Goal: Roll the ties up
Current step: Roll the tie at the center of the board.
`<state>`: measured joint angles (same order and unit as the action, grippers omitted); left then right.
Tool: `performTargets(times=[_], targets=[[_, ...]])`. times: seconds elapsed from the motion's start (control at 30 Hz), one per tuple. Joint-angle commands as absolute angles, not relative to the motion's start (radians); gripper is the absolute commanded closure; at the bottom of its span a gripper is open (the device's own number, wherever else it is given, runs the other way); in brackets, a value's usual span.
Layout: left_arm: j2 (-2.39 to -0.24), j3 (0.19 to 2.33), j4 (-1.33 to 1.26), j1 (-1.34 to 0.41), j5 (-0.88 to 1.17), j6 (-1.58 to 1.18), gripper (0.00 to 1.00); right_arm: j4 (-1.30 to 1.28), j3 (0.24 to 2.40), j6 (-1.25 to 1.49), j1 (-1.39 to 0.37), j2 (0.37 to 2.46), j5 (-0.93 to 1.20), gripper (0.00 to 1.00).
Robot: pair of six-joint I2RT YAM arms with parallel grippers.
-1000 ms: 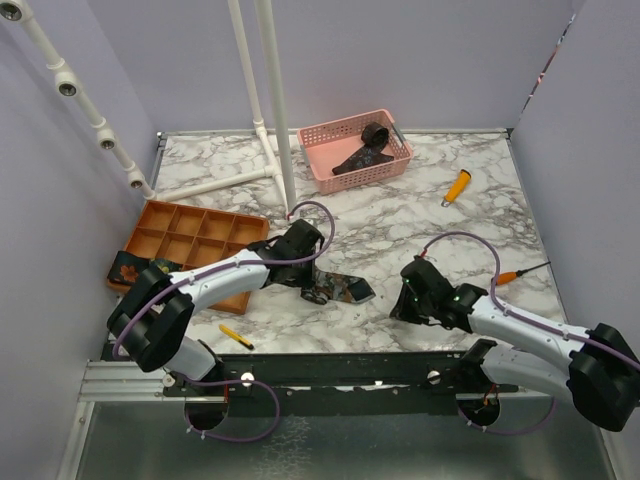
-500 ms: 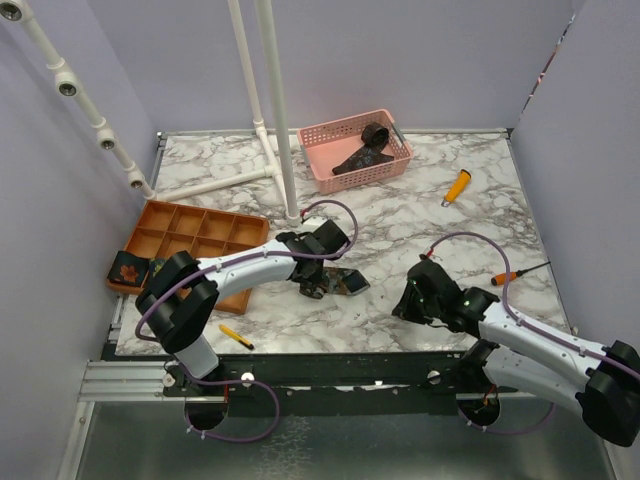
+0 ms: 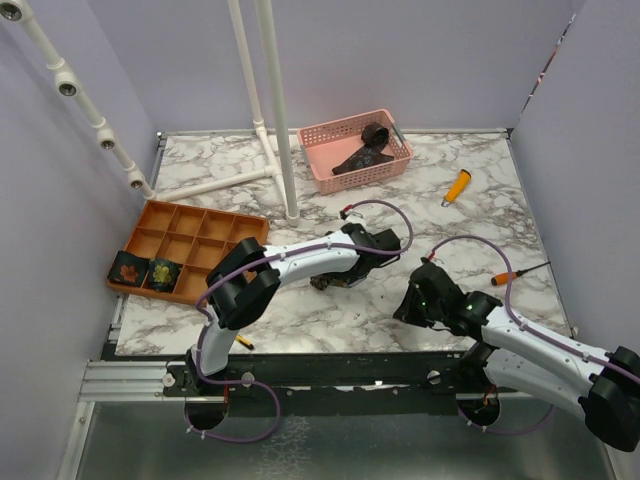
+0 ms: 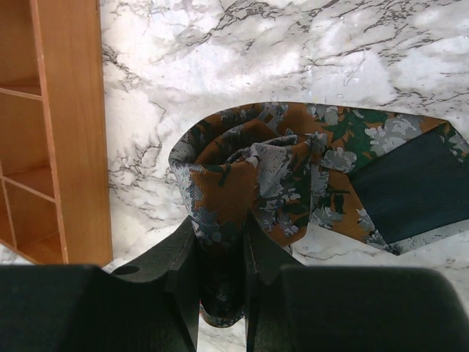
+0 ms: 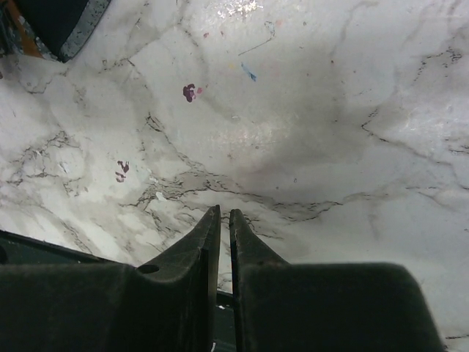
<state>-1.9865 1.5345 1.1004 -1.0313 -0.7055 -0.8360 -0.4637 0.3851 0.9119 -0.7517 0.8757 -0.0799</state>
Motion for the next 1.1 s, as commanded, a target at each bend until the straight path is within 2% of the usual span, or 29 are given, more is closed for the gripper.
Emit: performTargets(times=[0.0, 0.4, 0.7, 0.9, 1.07], targets=[[-2.092, 1.674, 1.296, -1.073, -0.814, -0.888, 1.0, -0.451, 0.372, 0.887, -0.756, 0.861, -0.05, 0.86], [-2.35, 1.97, 1.386, -1.109, -0.796, -0.854, 0.99, -0.461, 0.352, 0.882, -0.756, 0.786, -0.005, 0.85], [-2.356, 2.051, 1.268, -1.118, -0.655, -0.791, 0.5, -0.478, 0.345, 0.895, -0.757, 0.749, -0.005, 0.83], [-2.316, 2.025, 1.2, -1.118, -0.604, -0.769, 0.29, -0.491, 0.343, 0.906, -0.756, 0.732, -0.005, 0.82], [-2.258, 2.011, 1.167, -1.118, -0.584, -0.758, 0.1, -0.495, 0.349, 0.908, -0.756, 0.732, -0.005, 0.77]])
